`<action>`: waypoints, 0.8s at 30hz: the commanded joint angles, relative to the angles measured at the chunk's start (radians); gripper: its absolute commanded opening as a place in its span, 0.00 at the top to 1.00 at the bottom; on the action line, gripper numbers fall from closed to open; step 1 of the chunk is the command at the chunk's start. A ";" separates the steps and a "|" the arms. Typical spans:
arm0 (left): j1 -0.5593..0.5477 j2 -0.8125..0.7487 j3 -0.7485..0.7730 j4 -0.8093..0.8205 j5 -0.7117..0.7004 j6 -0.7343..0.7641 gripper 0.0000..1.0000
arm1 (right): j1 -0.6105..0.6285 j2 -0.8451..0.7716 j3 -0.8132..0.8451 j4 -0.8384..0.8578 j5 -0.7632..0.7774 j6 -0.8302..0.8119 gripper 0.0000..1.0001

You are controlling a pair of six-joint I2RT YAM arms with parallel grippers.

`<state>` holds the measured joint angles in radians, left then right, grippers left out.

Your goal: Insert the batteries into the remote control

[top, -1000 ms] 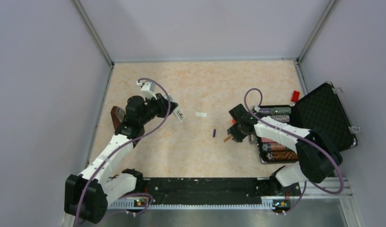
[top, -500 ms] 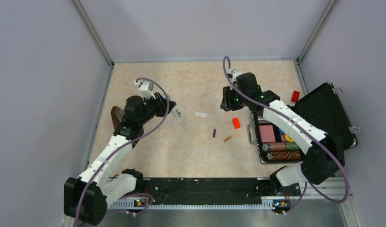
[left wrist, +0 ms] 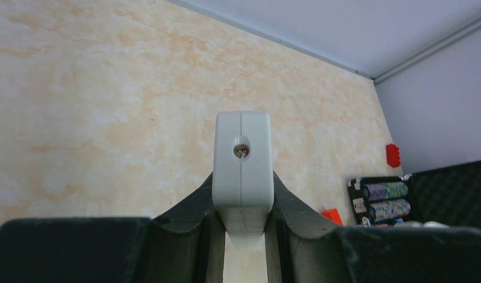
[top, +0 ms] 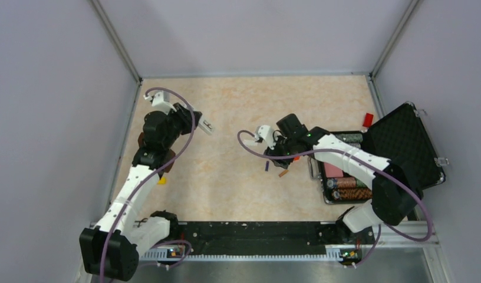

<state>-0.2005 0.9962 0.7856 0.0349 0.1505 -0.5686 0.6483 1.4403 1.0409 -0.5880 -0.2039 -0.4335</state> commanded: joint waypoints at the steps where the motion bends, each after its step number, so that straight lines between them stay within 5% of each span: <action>1: 0.054 -0.013 0.039 -0.005 -0.058 -0.055 1.00 | 0.045 0.052 -0.015 -0.035 0.013 -0.176 0.53; 24: 0.139 0.092 0.069 0.006 -0.090 -0.043 1.00 | 0.060 0.206 -0.026 -0.028 0.034 -0.318 0.52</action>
<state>-0.0700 1.0721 0.8085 -0.0227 0.0631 -0.6178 0.6987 1.6268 1.0203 -0.6216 -0.1436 -0.7227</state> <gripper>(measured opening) 0.290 0.477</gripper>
